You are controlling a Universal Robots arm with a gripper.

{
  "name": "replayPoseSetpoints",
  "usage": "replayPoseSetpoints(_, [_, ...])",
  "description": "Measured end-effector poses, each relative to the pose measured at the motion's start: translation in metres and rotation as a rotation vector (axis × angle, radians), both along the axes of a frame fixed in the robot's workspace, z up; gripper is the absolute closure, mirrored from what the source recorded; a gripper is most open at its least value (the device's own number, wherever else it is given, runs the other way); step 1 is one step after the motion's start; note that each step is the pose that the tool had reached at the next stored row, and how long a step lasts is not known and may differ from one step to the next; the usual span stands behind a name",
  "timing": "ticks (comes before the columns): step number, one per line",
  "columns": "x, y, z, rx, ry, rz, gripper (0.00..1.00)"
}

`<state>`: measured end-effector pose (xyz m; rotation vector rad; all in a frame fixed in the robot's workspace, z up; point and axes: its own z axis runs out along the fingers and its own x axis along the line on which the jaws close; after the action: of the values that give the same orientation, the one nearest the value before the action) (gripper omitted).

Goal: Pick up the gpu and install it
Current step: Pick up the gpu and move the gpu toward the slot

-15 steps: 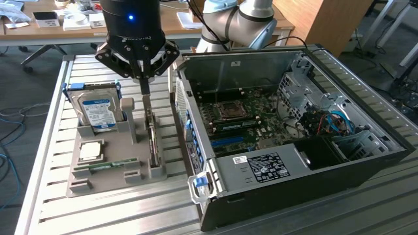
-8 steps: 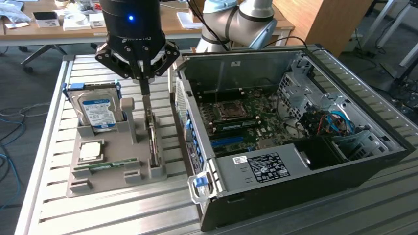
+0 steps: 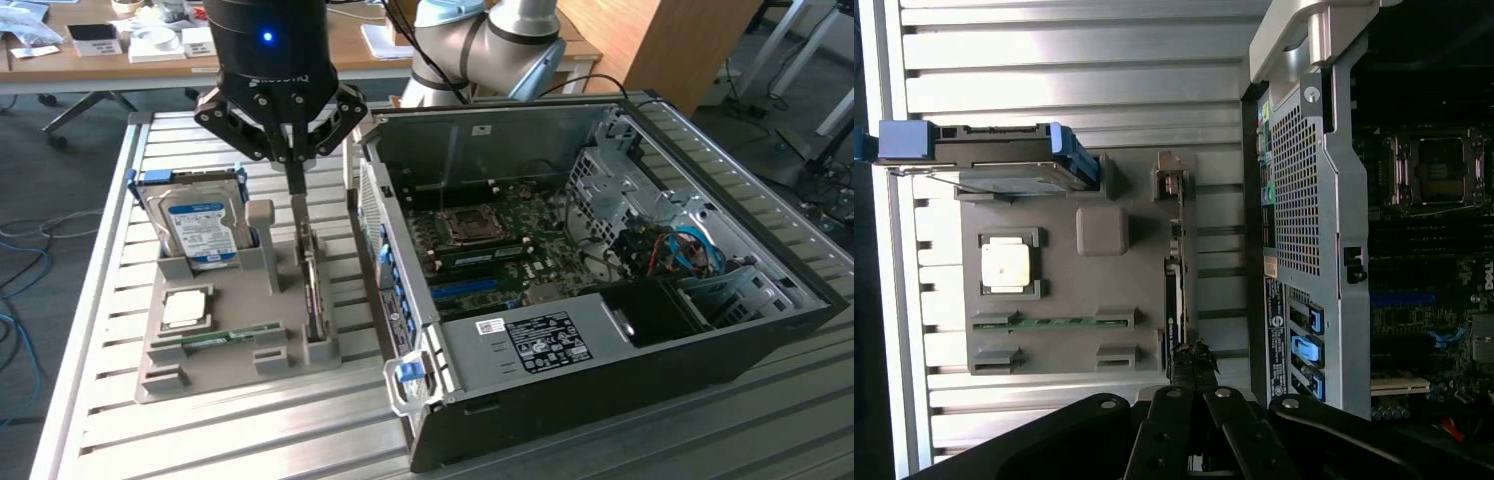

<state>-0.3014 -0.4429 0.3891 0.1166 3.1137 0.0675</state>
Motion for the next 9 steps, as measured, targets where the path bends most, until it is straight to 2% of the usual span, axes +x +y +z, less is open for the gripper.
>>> replayPoseSetpoints(6, [0.0000,0.0000,0.0000,0.0000,0.0000,0.000,0.89])
replayPoseSetpoints(7, [0.0000,0.0000,0.0000,0.0000,0.0000,0.000,0.88])
replayPoseSetpoints(8, [0.0000,0.0000,0.0000,0.0000,0.0000,0.000,0.83])
replayPoseSetpoints(9, [0.0000,0.0000,0.0000,0.0000,0.0000,0.000,0.83])
